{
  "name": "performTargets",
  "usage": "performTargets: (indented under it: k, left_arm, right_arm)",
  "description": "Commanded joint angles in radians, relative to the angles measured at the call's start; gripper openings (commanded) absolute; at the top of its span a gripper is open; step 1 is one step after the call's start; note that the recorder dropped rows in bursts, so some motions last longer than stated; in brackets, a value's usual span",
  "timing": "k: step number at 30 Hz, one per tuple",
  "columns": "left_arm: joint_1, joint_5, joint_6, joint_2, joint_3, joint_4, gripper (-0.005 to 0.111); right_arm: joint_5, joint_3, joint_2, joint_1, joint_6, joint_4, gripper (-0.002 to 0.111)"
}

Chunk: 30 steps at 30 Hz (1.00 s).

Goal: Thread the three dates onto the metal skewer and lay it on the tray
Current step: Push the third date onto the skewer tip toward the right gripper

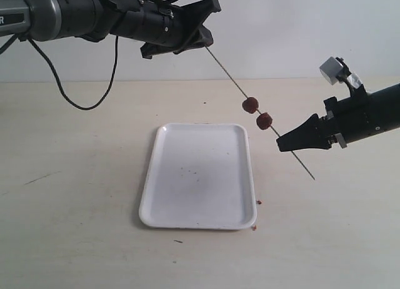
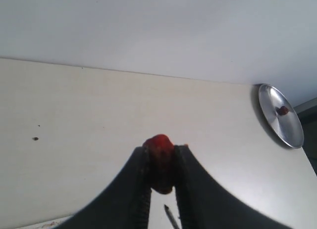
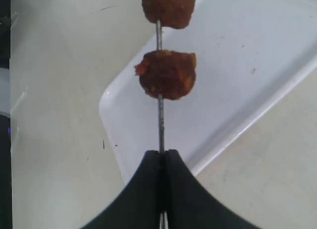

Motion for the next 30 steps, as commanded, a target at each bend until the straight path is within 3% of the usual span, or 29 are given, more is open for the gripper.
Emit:
performTargets:
  k: [1,30]
  left_arm:
    - [0.021,0.009,0.003,-0.012,0.000,0.006,0.018]
    - [0.039,0.116,0.025,-0.012,0.000,-0.053,0.018]
  right_arm:
    - [0.011,-0.001,-0.001,-0.001,-0.009,-0.027,0.000]
    - [-0.069,-0.001,-0.001,-0.001,0.018,-0.003,0.000]
